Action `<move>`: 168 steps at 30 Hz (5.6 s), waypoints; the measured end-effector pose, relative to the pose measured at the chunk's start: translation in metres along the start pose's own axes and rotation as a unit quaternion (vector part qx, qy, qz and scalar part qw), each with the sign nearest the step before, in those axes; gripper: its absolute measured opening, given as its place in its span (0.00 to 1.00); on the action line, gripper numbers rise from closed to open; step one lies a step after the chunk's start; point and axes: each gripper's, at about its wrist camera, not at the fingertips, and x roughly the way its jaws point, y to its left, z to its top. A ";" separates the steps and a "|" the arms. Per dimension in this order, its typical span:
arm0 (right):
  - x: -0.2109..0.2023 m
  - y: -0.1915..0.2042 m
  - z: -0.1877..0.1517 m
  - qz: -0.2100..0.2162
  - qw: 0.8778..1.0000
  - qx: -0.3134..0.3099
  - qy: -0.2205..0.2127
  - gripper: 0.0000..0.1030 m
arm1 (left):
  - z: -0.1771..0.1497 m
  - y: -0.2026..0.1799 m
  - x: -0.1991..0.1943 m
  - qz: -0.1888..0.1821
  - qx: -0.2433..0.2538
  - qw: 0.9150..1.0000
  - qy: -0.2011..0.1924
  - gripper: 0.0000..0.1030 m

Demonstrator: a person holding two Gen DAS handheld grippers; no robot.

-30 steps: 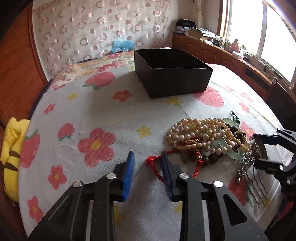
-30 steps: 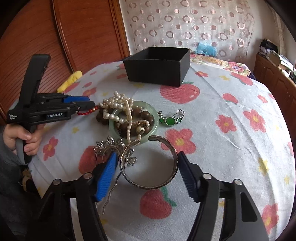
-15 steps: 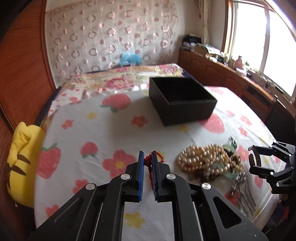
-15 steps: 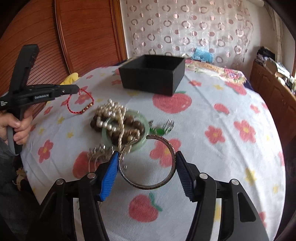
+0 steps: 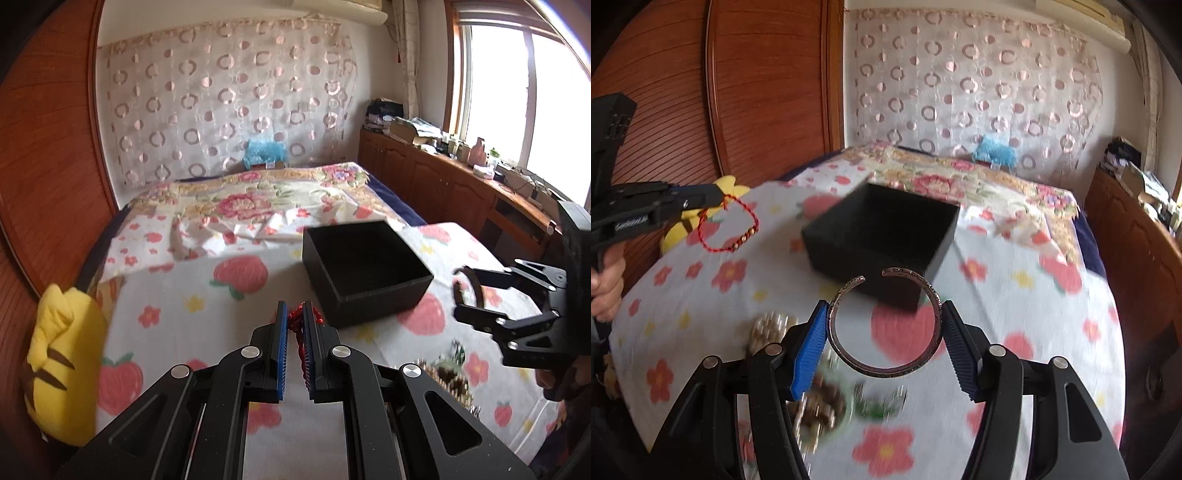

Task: Organize jewelry
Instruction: 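Carry the silver bangle into the black box with the right tool while the left drops the red bracelet in, then reach the left tool to the pearl necklace and close on it, then lift the pearl necklace with the left tool while the right tool grasps the silver hair comb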

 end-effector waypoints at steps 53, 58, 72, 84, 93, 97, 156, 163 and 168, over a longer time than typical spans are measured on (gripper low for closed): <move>-0.001 -0.055 0.001 0.004 0.999 0.049 -0.017 0.69 | 0.063 -0.051 0.071 -0.021 0.035 0.999 0.012 0.35; -0.019 -0.047 -0.018 0.010 0.998 0.065 -0.026 0.69 | 0.041 -0.047 0.051 -0.031 0.027 0.999 0.012 0.36; -0.051 -0.007 -0.071 0.015 0.998 0.064 -0.012 0.69 | -0.037 -0.035 0.023 -0.046 0.016 0.998 0.043 0.36; -0.048 0.001 -0.101 0.002 0.997 0.072 0.016 0.69 | -0.072 -0.031 0.045 -0.058 0.007 0.992 0.108 0.36; -0.054 0.005 -0.108 0.000 0.997 0.072 0.012 0.69 | -0.078 -0.035 0.059 -0.059 0.014 0.989 0.132 0.35; -0.055 0.008 -0.109 0.004 0.997 0.070 0.013 0.69 | -0.074 -0.035 0.066 -0.057 0.012 0.989 0.136 0.34; -0.028 0.069 -0.107 0.058 0.995 0.019 0.078 0.74 | 0.021 -0.005 -0.146 -0.045 -0.032 0.986 -0.155 0.04; -0.019 0.077 -0.105 0.036 0.994 -0.011 0.099 0.74 | 0.007 -0.004 -0.142 -0.052 -0.036 0.988 -0.143 0.04; -0.020 0.079 -0.105 0.027 0.995 -0.023 0.097 0.61 | -0.003 -0.009 -0.131 -0.060 -0.034 0.989 -0.127 0.04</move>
